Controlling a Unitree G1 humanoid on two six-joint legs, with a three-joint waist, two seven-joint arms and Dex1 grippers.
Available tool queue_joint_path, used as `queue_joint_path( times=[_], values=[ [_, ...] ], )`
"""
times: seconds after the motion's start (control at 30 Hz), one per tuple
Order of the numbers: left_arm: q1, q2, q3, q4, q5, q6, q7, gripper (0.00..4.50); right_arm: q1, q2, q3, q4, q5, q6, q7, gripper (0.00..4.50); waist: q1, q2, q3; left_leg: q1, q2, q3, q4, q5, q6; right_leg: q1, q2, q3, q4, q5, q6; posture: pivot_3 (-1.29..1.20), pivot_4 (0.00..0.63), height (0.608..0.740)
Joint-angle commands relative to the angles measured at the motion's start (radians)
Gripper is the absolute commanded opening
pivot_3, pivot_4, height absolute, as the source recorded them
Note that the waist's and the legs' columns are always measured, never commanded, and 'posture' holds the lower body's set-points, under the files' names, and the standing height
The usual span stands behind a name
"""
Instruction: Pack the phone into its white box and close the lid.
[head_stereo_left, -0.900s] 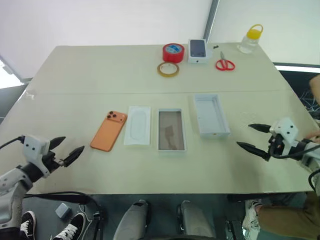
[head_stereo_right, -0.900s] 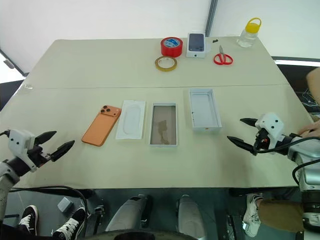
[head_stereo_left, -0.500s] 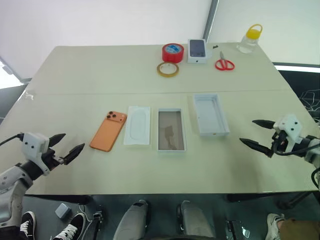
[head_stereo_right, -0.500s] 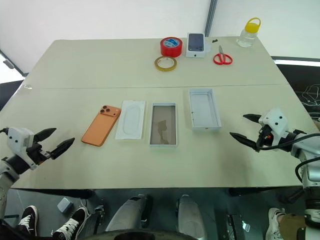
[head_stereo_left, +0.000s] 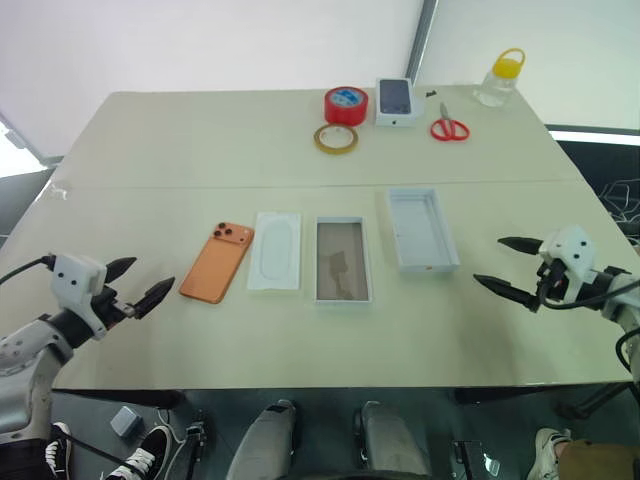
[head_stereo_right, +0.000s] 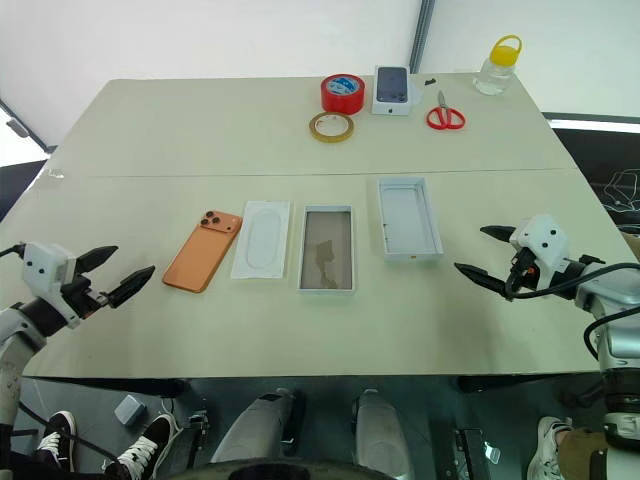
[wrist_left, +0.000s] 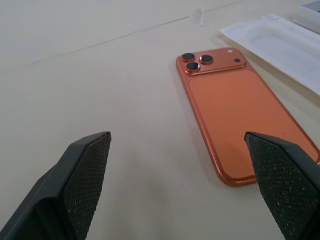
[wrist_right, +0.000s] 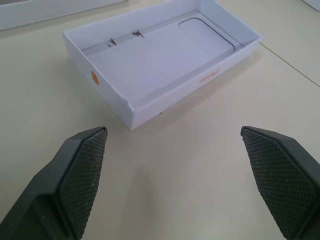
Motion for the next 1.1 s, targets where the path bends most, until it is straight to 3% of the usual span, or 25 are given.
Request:
queue_joint_path(
  times=[0.03, 0.23, 0.37, 0.5, 0.63, 0.73, 1.1],
  values=[
    [-0.032, -0.006, -0.008, -0.124, -0.071, 0.119, 0.049, 4.50, -0.036, 0.003, 0.005, -0.067, 0.012, 0.004, -0.008, 4.47, 0.000, 0.000, 0.000, 0.000, 0.000, 0.000, 0.000, 0.000, 0.000, 0.000, 0.000, 0.000, 0.000, 0.000, 0.000, 0.00, 0.150, 0.740],
    [-0.094, -0.007, -0.024, -0.247, -0.279, 0.413, 0.078, 4.50, -0.080, 0.013, 0.053, -0.192, 0.037, 0.066, -0.005, 4.47, -0.003, 0.001, 0.000, 0.000, 0.000, 0.000, 0.000, 0.000, 0.000, 0.000, 0.000, 0.000, 0.001, 0.000, 0.000, 0.00, 0.150, 0.740],
    [-0.161, -0.025, -0.127, -0.298, -0.342, 0.639, 0.177, 4.50, -0.144, 0.048, 0.123, -0.291, 0.037, 0.101, -0.011, 4.47, -0.002, 0.000, 0.000, 0.000, 0.000, 0.000, 0.000, 0.000, 0.000, 0.000, 0.000, 0.000, 0.001, 0.000, 0.000, 0.00, 0.150, 0.740],
    [-0.297, -0.185, -0.106, -0.212, -0.441, 0.791, 0.367, 4.50, -0.197, 0.079, 0.175, -0.350, 0.024, 0.118, -0.015, 4.47, 0.003, 0.000, 0.000, 0.000, 0.000, -0.001, 0.002, 0.000, 0.000, 0.000, 0.001, 0.000, 0.001, 0.000, 0.001, 0.00, 0.150, 0.740],
    [-0.363, -0.304, -0.097, -0.180, -0.473, 0.854, 0.491, 4.50, -0.228, 0.083, 0.193, -0.362, 0.028, 0.139, -0.020, 4.47, 0.003, -0.001, 0.001, -0.001, -0.001, -0.001, 0.003, 0.000, 0.000, 0.000, 0.001, -0.001, 0.001, 0.000, 0.001, 0.00, 0.150, 0.740],
    [-0.362, -0.342, -0.129, -0.185, -0.458, 0.871, 0.523, 4.50, -0.237, 0.081, 0.194, -0.355, 0.025, 0.141, -0.021, 4.47, -0.001, -0.001, 0.001, -0.001, -0.001, 0.000, 0.003, 0.001, -0.001, 0.000, 0.001, 0.000, 0.001, 0.000, 0.001, 0.00, 0.150, 0.740],
    [-0.378, -0.376, -0.126, -0.183, -0.432, 0.852, 0.585, 4.50, -0.227, 0.081, 0.185, -0.356, 0.027, 0.148, -0.033, 4.47, 0.001, -0.001, 0.001, 0.000, 0.000, 0.000, 0.003, 0.001, -0.001, 0.000, 0.002, 0.000, 0.002, 0.000, 0.001, 0.00, 0.150, 0.740]
  ],
)
